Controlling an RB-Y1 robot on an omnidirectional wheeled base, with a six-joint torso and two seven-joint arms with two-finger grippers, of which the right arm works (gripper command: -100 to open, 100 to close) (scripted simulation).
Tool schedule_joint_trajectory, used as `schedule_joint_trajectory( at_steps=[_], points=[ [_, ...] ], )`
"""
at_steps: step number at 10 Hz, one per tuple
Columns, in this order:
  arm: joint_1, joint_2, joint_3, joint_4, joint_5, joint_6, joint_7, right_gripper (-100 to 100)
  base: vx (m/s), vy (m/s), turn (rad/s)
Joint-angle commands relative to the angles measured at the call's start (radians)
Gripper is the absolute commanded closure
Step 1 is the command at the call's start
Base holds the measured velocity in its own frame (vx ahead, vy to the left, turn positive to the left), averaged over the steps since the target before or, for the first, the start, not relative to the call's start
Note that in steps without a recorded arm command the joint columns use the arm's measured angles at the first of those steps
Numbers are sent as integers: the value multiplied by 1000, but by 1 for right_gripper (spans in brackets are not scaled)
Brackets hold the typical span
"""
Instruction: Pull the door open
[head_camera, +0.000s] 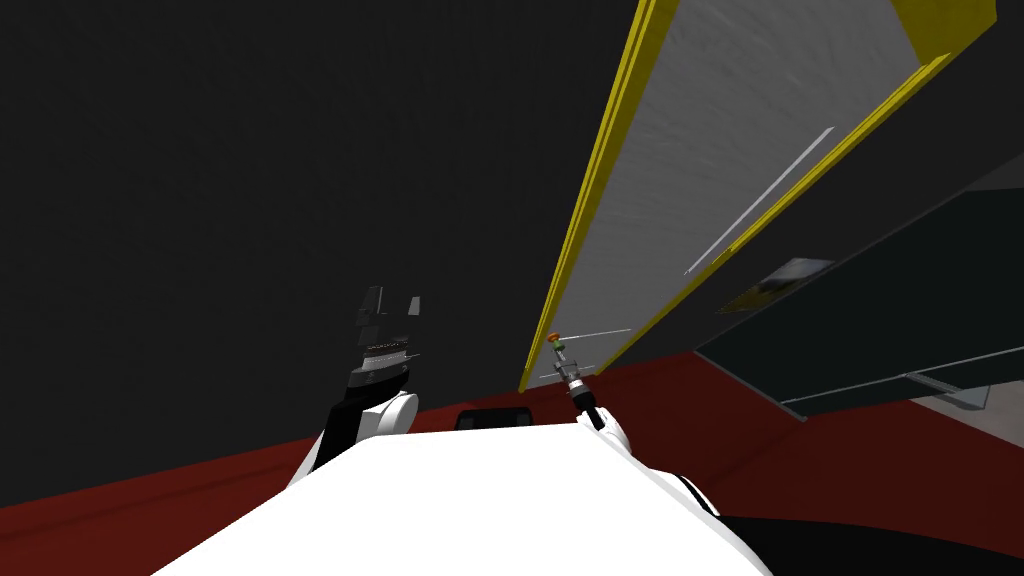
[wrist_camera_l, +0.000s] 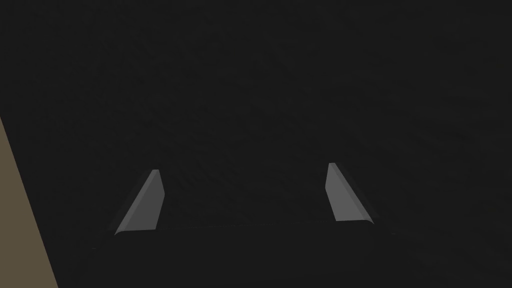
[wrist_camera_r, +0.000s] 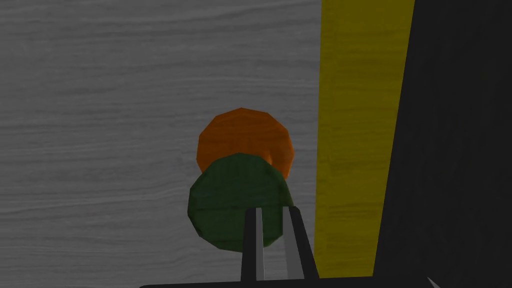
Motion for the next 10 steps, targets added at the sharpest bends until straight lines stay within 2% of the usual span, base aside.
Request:
schedule_joint_trajectory(
  at_steps=[1, 5, 6, 10],
  points=[
    [1, -7, 1, -1, 1, -6, -4, -100, -163, -30, -33],
    [7, -30, 6, -12, 7, -23, -17, -100, -203, -34, -33],
    [8, -27, 6, -14, 6, -19, -15, -100, -88, -12, -7],
    [13, -36, -24, 10, -17, -37, -6, -100, 166, 25, 110]
  ],
)
